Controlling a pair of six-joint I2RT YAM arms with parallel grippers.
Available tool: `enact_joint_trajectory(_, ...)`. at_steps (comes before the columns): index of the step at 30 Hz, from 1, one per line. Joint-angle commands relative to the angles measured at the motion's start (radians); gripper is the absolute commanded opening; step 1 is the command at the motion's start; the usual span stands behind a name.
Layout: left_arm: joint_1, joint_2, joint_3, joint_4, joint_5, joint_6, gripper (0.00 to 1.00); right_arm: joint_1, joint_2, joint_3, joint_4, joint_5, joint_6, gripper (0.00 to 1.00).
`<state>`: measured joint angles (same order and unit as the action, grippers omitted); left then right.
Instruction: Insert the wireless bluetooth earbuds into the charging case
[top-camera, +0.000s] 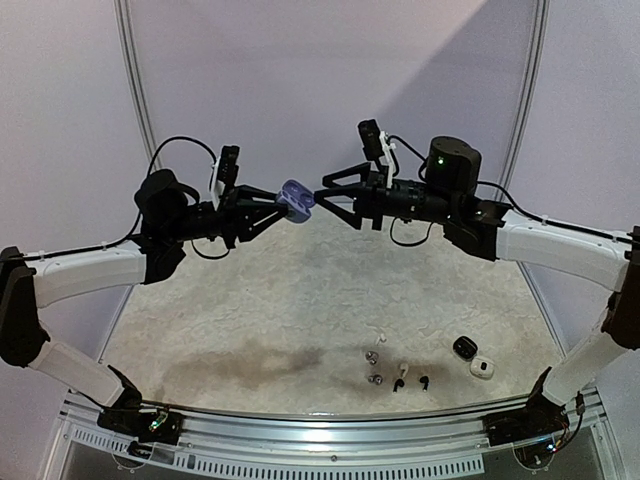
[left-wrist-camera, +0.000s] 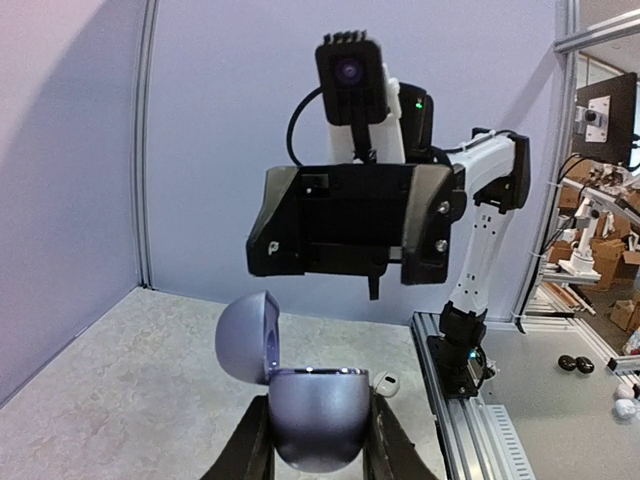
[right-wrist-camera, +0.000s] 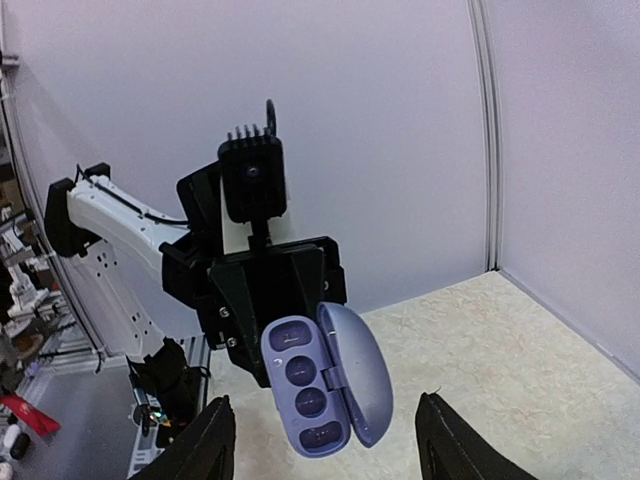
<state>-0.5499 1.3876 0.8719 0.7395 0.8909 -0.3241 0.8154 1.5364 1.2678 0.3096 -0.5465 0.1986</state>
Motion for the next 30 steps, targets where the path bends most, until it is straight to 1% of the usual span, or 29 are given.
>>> enact_joint_trajectory(1,-0.004,-0.011,-0.013,0.037,0.014,-0.018,0.0,-0.038,0.056,0.011,0.144,-0.049,0.127,0.6)
enact_joint_trajectory(6,-0.004,-0.01,-0.01,0.033,0.015,-0.015,0.0,-0.04,0.107,0.051,0.141,-0.085,0.146,0.55)
enact_joint_trajectory(8,-0.004,-0.009,-0.008,0.03,0.014,-0.012,0.0,-0.04,0.124,0.056,0.147,-0.096,0.159,0.52)
enact_joint_trajectory(15,-0.002,-0.007,-0.003,0.024,0.01,-0.012,0.0,-0.038,0.162,0.06,0.166,-0.121,0.177,0.48)
enact_joint_trajectory(19,0.0,-0.004,-0.001,0.023,0.01,-0.008,0.0,-0.037,0.18,0.079,0.143,-0.13,0.171,0.38)
enact_joint_trajectory(22,0.003,-0.001,0.002,0.023,0.01,-0.006,0.0,-0.038,0.198,0.104,0.104,-0.151,0.17,0.36)
enact_joint_trajectory(24,0.004,0.0,0.004,0.024,0.01,-0.006,0.0,-0.038,0.203,0.108,0.1,-0.166,0.171,0.33)
enact_joint_trajectory(30,0.007,0.0,0.005,0.027,0.008,-0.01,0.0,-0.037,0.205,0.114,0.09,-0.193,0.176,0.15)
